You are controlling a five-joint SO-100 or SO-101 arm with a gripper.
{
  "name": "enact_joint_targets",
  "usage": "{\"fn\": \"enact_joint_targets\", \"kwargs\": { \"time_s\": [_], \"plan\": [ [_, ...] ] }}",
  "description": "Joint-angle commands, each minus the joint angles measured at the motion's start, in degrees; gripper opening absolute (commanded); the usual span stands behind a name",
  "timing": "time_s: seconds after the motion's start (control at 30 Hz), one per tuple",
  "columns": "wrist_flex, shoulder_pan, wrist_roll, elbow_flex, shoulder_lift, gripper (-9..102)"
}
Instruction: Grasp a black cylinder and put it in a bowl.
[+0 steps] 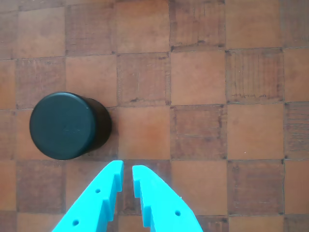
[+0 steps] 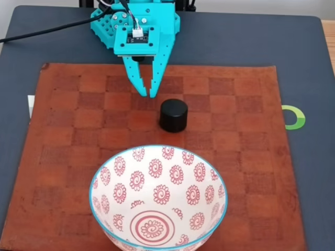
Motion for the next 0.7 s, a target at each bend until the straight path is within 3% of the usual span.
{"fn": "enact_joint_targets", "kwargs": {
  "time_s": [0.0, 0.67],
  "plan": [
    [2.99, -0.53, 0.44, -3.08, 2.72, 0],
    [-0.18, -0.44, 0.53, -5.36, 2.72, 0]
  ]
}}
